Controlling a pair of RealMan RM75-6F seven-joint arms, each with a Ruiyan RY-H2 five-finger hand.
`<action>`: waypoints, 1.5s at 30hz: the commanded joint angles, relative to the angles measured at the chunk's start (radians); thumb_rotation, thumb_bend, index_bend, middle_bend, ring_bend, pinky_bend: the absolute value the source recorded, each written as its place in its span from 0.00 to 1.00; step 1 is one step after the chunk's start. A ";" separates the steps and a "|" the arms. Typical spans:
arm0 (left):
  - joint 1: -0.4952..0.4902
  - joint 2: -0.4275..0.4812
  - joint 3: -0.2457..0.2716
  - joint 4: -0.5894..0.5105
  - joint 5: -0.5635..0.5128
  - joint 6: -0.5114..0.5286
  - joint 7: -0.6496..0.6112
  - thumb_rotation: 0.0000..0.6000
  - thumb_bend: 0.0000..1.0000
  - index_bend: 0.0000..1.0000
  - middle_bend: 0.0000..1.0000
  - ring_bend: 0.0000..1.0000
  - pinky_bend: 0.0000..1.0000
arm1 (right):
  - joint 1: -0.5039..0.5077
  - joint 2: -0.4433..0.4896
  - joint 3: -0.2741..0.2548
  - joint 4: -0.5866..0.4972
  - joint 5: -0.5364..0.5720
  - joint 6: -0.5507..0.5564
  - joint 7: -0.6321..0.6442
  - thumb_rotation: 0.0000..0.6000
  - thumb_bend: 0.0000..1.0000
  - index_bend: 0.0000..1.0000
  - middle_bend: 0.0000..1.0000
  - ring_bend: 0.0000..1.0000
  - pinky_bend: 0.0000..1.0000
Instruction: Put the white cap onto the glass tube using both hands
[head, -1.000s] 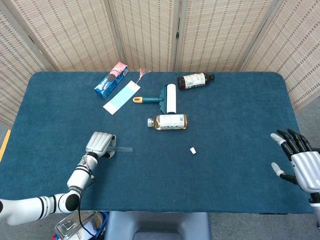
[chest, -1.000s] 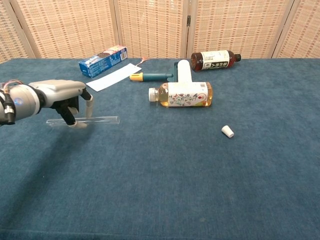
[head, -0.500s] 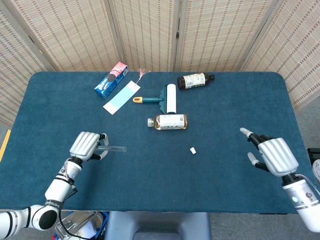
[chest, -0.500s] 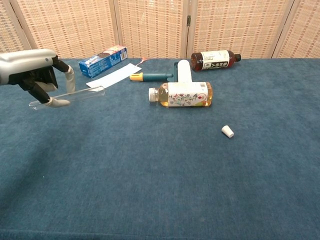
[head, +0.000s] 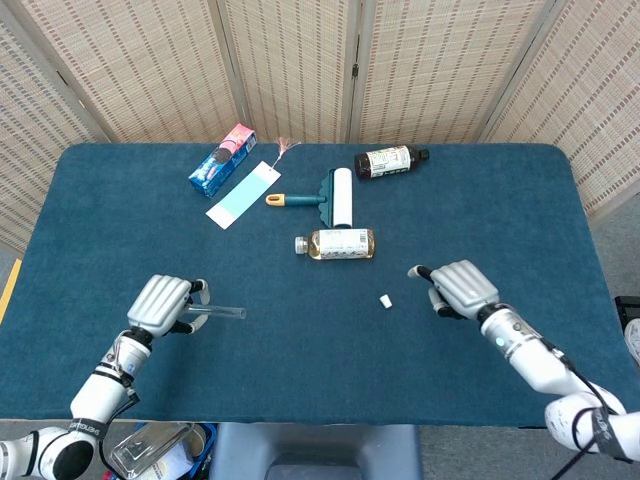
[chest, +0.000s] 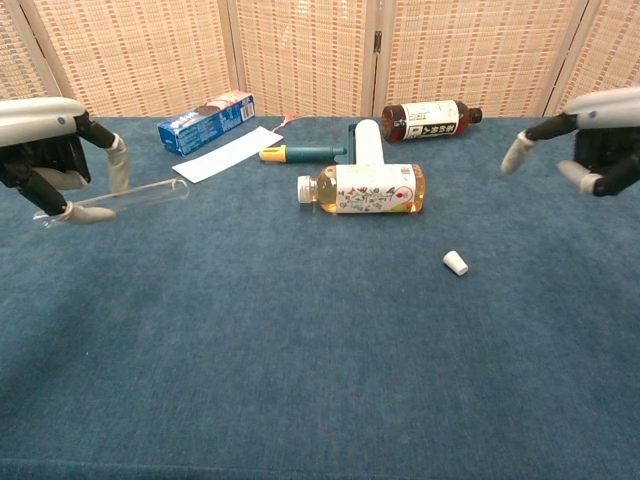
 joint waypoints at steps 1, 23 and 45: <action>0.004 0.002 0.003 -0.005 0.003 -0.002 0.001 1.00 0.35 0.57 1.00 0.99 1.00 | 0.070 -0.075 -0.012 0.057 0.086 -0.054 -0.058 1.00 0.74 0.22 0.99 1.00 1.00; 0.024 -0.004 0.015 -0.010 0.016 -0.020 0.023 1.00 0.36 0.57 1.00 0.99 1.00 | 0.222 -0.257 -0.118 0.229 0.299 -0.092 -0.122 1.00 0.74 0.22 0.99 1.00 1.00; 0.030 -0.017 0.015 0.010 0.020 -0.043 0.018 1.00 0.36 0.56 1.00 0.99 1.00 | 0.260 -0.281 -0.185 0.234 0.323 -0.064 -0.114 1.00 0.74 0.22 0.99 1.00 1.00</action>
